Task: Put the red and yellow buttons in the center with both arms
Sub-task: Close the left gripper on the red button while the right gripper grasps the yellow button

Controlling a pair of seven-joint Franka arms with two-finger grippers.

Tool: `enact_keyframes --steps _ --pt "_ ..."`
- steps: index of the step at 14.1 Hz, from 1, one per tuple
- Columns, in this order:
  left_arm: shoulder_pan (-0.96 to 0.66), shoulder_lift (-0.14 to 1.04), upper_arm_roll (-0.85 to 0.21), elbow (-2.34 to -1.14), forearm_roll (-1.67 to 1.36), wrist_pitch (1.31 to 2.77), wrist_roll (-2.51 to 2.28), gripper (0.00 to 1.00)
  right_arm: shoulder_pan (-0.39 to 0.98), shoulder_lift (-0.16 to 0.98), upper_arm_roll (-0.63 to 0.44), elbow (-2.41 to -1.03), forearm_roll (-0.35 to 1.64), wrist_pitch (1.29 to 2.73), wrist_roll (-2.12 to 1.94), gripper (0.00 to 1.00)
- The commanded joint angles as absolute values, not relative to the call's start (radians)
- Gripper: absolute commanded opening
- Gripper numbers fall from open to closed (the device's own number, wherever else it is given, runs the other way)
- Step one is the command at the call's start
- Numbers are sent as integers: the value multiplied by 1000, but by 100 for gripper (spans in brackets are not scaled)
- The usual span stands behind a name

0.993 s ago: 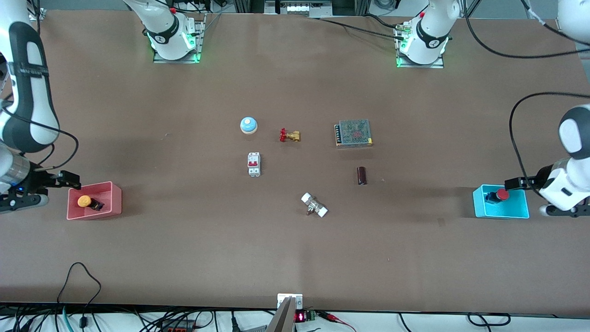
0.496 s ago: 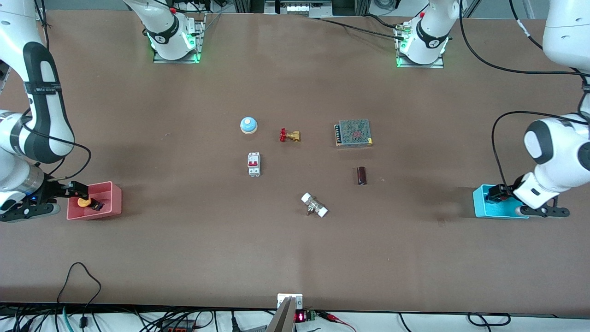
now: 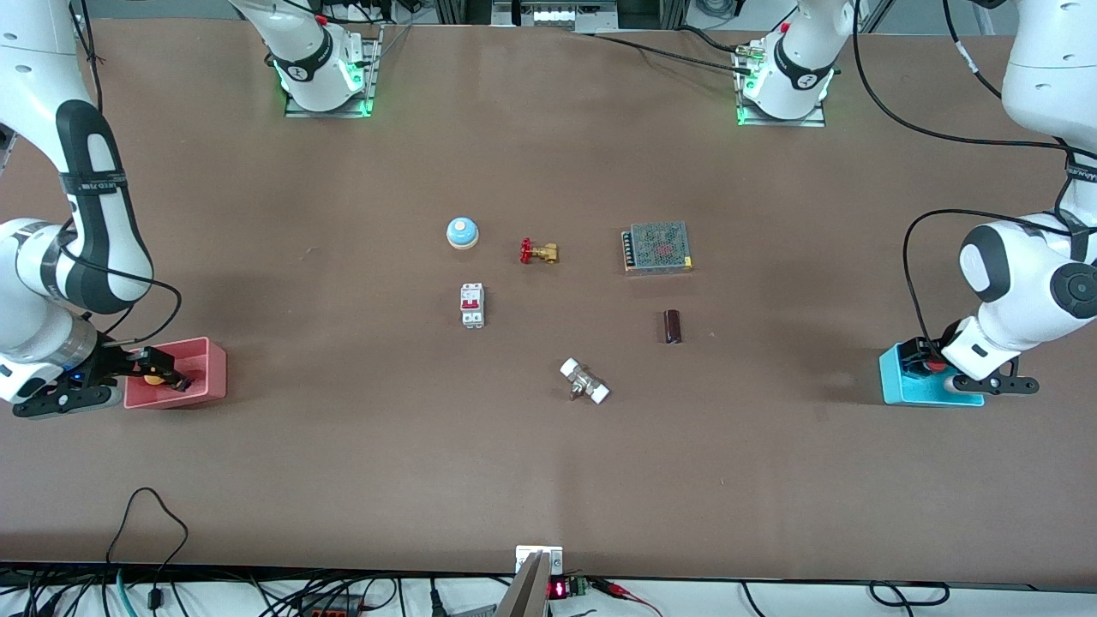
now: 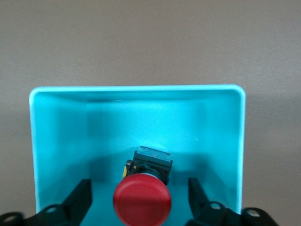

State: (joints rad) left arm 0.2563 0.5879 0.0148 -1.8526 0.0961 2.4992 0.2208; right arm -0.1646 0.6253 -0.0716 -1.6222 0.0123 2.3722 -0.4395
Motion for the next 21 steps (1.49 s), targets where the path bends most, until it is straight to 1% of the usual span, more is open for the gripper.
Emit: enact_keyframes --steps 1,2,6,9,10,12,14,16,17,19,21 --pt "261 592 9 -1836 95 2510 229 63 -178 627 -63 -1640 26 2404 -439 100" --pt "258 591 8 -1833 95 2510 229 54 -178 632 -63 -1652 26 2420 -437 100" --pt "253 577 0 -1795 97 2493 239 38 -181 637 -63 -1677 26 2444 -439 100" --pt "252 562 -3 -1792 100 2476 241 38 -181 641 -63 -1677 26 2444 -439 100" --pt "249 534 -5 -1789 104 2445 239 38 -181 644 -63 -1678 26 2444 -439 100" --pt "236 493 -15 -1732 104 2306 238 38 -181 647 -63 -1678 26 2445 -439 99" --pt "226 491 -29 -1617 103 2132 227 38 -181 647 -63 -1678 26 2445 -439 92" --pt "216 486 -64 -1553 100 2001 187 38 -181 647 -63 -1678 26 2445 -445 82" --pt "213 470 -89 -1554 100 1956 149 38 -181 647 -63 -1678 26 2445 -448 76" --pt "212 447 -152 -1578 100 1924 68 38 -181 647 -63 -1678 25 2444 -453 62" --pt "210 420 -219 -1652 101 1919 -85 37 -179 649 -63 -1678 25 2444 -456 50"
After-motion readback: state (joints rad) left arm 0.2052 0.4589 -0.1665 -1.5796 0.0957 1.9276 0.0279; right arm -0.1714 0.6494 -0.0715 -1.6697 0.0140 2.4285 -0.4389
